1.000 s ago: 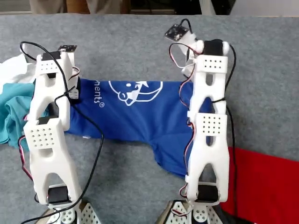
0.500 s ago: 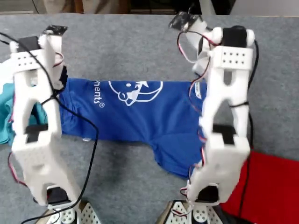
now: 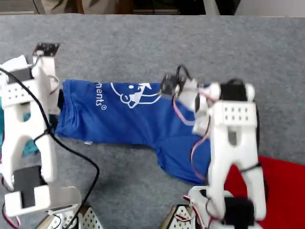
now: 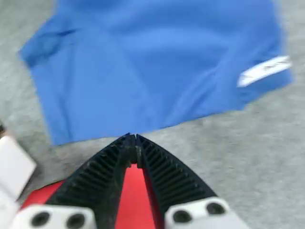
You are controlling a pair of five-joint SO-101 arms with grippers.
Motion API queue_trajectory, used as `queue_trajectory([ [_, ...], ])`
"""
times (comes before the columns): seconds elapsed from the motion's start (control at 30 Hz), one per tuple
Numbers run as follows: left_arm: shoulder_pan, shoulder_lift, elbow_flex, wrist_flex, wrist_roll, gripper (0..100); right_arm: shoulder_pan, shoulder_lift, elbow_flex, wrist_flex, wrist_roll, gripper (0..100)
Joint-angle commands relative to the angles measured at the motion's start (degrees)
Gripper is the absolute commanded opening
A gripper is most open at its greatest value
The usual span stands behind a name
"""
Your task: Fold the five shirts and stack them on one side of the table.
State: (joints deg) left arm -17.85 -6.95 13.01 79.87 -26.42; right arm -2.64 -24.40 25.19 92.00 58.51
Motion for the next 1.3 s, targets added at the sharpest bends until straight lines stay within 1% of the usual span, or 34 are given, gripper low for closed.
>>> queue_trajectory([
  [0.0, -0.62, -4.79, 12.48, -9.49, 0.7, 2, -3.56, -9.98, 10.59, -0.97, 0.97, 12.0],
  [0.1, -0.62, -6.46, 20.4, -15.38, 0.97, 2, -7.69, -14.81, 18.33, -1.41, 0.53, 19.6],
  [0.2, -1.23, -6.81, 25.41, -21.01, 3.96, 2, -11.3, -17.36, 25.89, -3.52, 0.35, 18.6],
  [0.3, -1.76, -6.73, 27.6, -25.41, 5.8, 2, -13.67, -17.27, 31.78, -7.38, -1.32, 18.4],
  [0.53, -3.25, -6.73, 27.6, -26.55, 5.63, 2, -18.33, -10.86, 38.29, -13.27, -4.57, 18.5],
  [1.0, -2.9, -6.64, 29.01, -27.69, 5.8, 2, -17.98, 5.85, 39.08, -27.87, -4.84, 18.2],
  [1.2, -2.9, -6.64, 29.1, -27.69, 5.8, 2, -15.96, 9.98, 36.97, -28.57, -4.84, 18.1],
  [1.27, -2.9, -6.64, 29.1, -27.69, 5.8, 2, -15.87, 10.24, 36.97, -28.66, -4.75, 16.4],
])
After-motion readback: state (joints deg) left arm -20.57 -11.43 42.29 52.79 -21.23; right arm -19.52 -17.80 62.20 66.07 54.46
